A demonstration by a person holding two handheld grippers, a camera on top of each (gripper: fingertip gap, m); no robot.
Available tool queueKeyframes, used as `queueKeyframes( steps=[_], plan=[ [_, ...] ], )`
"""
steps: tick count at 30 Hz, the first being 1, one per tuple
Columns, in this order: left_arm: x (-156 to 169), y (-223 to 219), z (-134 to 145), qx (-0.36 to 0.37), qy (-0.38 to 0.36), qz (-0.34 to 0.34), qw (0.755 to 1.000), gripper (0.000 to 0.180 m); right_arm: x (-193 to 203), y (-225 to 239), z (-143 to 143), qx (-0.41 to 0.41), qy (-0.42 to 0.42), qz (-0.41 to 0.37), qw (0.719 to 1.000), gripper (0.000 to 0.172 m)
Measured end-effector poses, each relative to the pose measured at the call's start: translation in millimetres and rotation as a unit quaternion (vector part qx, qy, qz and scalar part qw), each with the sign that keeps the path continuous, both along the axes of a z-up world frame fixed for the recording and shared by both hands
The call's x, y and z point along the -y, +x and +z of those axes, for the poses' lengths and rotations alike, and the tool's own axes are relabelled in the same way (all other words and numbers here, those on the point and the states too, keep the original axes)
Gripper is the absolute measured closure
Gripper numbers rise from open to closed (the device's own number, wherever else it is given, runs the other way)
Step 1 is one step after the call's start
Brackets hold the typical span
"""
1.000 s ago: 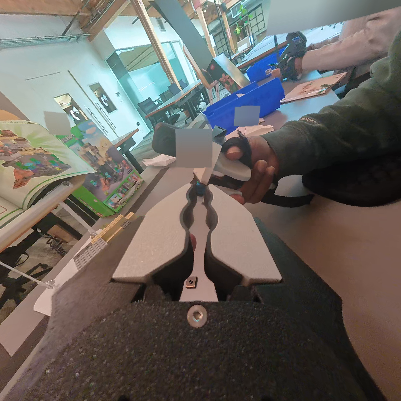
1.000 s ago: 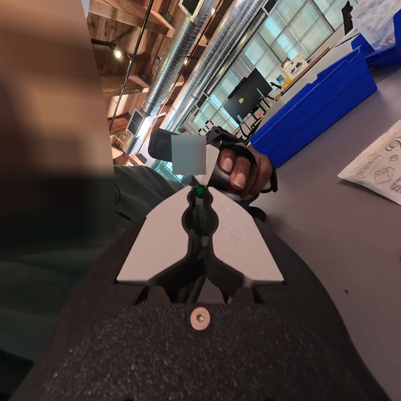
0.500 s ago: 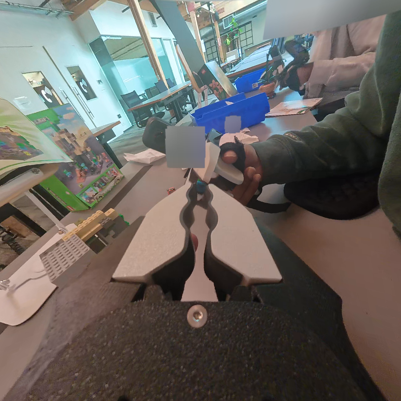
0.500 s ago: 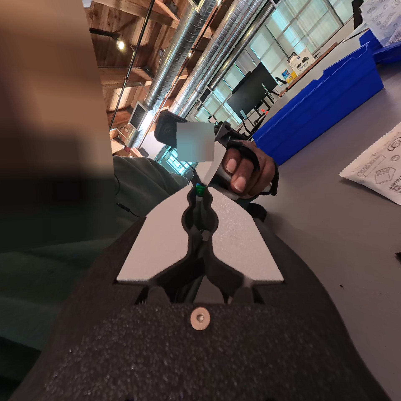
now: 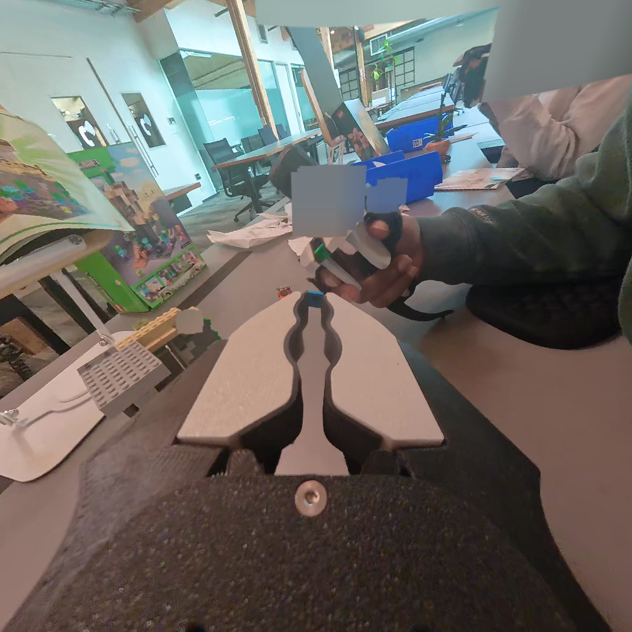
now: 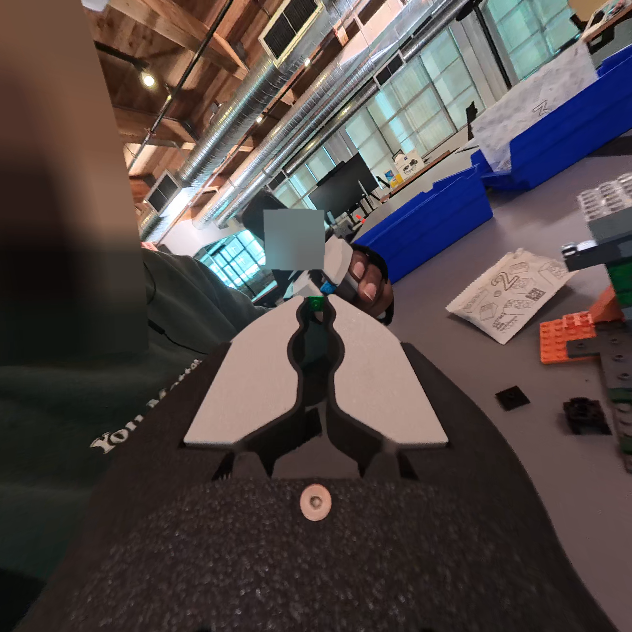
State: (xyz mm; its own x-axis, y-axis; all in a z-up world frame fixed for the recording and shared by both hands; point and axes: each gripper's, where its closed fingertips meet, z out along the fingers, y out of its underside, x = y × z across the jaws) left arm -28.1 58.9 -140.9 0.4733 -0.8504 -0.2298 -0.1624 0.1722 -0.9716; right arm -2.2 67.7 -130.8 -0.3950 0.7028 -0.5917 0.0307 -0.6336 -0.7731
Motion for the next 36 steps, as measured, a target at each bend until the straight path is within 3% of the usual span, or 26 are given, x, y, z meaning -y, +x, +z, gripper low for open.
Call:
queueKeyframes(
  steps=[7, 13, 19, 23, 30, 36],
  plan=[
    [-29.6, -19.5, -35.8, -0.051, -0.029, 0.073, 0.996, 0.173, -3.7, -13.5, -28.4, 0.088, 0.137, -0.068, 0.984, 0.164],
    [-42.0, -29.5, -55.5, -0.071, -0.064, 0.103, 0.990, 0.173, -21.9, -21.6, -78.5, 0.228, 0.269, -0.135, 0.926, 0.163],
    [-43.3, -28.6, -60.8, -0.049, -0.095, 0.100, 0.989, 0.172, -20.2, -28.7, -89.0, 0.252, 0.354, -0.157, 0.887, 0.163],
    [-42.9, -26.7, -68.8, -0.057, -0.112, 0.096, 0.987, 0.166, -26.0, -27.7, -87.9, 0.256, 0.371, -0.181, 0.874, 0.165],
    [-46.2, -30.0, -84.6, -0.100, -0.129, 0.116, 0.980, 0.156, -54.0, -5.4, -94.0, 0.306, 0.371, -0.213, 0.851, 0.154],
    [-43.2, -25.5, -95.6, -0.143, -0.132, 0.117, 0.974, 0.153, -70.6, 10.6, -90.9, 0.311, 0.329, -0.235, 0.860, 0.141]
  ],
)
